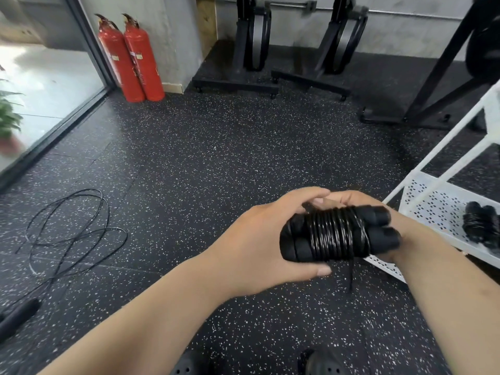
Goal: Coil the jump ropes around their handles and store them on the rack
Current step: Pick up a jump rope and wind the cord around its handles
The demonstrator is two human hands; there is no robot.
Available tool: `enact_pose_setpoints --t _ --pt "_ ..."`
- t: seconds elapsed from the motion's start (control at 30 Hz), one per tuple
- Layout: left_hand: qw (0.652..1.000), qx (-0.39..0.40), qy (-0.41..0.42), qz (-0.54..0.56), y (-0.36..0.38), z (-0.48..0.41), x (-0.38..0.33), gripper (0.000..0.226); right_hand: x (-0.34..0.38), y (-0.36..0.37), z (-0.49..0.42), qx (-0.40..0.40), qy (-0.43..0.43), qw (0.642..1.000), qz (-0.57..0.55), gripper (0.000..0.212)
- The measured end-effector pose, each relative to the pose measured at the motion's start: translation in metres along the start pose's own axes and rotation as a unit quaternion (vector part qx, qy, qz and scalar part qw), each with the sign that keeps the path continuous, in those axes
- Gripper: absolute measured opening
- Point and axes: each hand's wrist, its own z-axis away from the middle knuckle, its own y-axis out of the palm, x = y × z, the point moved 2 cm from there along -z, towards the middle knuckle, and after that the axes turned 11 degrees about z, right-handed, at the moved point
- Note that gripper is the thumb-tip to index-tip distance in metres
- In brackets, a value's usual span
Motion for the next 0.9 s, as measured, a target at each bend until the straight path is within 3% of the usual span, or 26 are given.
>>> enact_pose_setpoints --t 0.07,0.13,0.23,0.3,0.37,0.43,0.53,0.67,0.77,0.9 --pt "0.999 -0.042 -0.023 -0.003 -0.002 -0.001 0.003 0.084 -0.006 0.006 -0.004 -0.071 -0.006 0.997 0.038 0.022" --pt "0.996 -0.077 -0.055 0.007 -0.004 -0.004 0.010 0.072 -0.008 0.014 -0.008 -0.156 0.035 0.981 0.111 0.031" --pt "0.989 -0.080 -0.105 0.074 -0.008 -0.009 0.021 0.056 -0.005 0.024 -0.016 -0.196 0.032 0.943 0.268 0.029" --pt "0.984 -0.069 -0.131 0.094 -0.012 -0.012 0.029 0.047 -0.001 0.032 -0.018 -0.196 0.022 0.898 0.393 0.029" --pt "0.984 -0.079 -0.139 0.083 -0.016 -0.014 0.038 0.048 0.002 0.038 -0.015 -0.167 0.008 0.881 0.443 0.018" --pt "0.980 -0.100 -0.156 0.070 -0.021 -0.016 0.047 0.062 0.007 0.046 -0.010 -0.135 0.000 0.869 0.476 0.013" --pt "0.972 -0.129 -0.189 0.058 -0.023 -0.017 0.060 0.074 0.011 0.053 -0.006 -0.113 0.009 0.841 0.529 0.021" --pt "0.971 -0.162 -0.177 0.006 -0.020 -0.018 0.070 0.043 0.016 0.065 -0.002 -0.134 0.038 0.791 0.596 0.029" --pt "0.969 -0.180 -0.167 -0.020 -0.020 -0.019 0.071 0.041 0.025 0.070 0.003 -0.174 0.045 0.759 0.626 0.033" --pt "0.967 -0.180 -0.166 -0.070 -0.020 -0.019 0.072 0.050 0.033 0.079 0.011 -0.146 0.041 0.745 0.650 0.022"
